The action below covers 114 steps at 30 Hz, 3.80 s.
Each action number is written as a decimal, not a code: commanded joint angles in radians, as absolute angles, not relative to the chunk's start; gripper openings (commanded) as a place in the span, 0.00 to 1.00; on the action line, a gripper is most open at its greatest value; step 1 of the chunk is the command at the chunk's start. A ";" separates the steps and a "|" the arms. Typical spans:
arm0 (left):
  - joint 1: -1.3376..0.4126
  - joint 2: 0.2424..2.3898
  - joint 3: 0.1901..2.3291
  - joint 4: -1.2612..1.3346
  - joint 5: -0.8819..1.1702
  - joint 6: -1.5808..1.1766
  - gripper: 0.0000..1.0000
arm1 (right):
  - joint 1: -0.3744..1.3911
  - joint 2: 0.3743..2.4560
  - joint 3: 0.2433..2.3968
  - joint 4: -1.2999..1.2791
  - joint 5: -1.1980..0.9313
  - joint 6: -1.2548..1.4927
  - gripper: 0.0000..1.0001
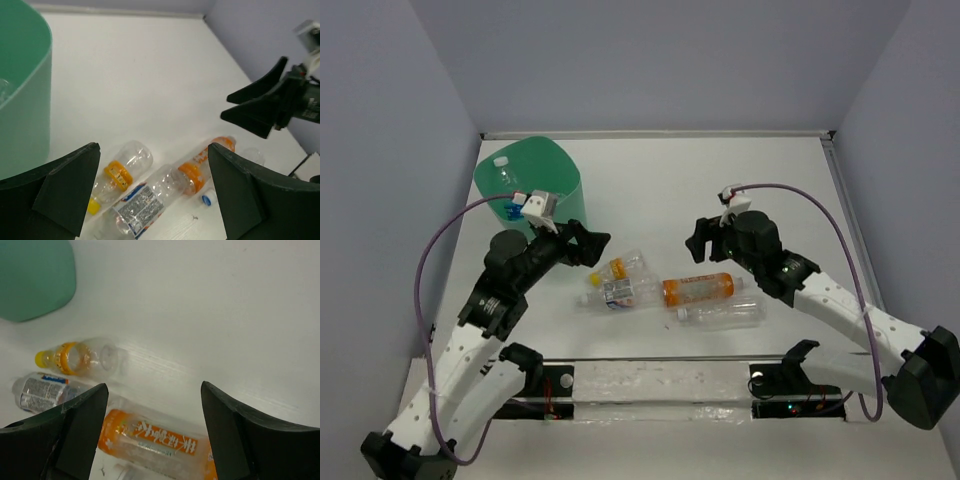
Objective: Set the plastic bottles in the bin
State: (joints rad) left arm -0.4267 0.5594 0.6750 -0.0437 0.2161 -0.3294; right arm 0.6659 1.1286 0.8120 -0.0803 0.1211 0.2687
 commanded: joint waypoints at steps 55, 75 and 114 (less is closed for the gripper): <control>-0.738 1.706 1.103 -0.313 -0.241 -0.138 0.78 | 0.673 0.653 0.584 0.021 0.009 0.336 0.80; -0.736 1.556 1.291 -0.235 -0.448 -0.066 0.50 | 0.673 0.678 0.554 0.075 -0.028 0.331 0.80; -0.225 1.050 1.155 0.048 -0.370 -0.264 0.99 | 0.776 1.009 0.600 0.169 -0.325 0.218 1.00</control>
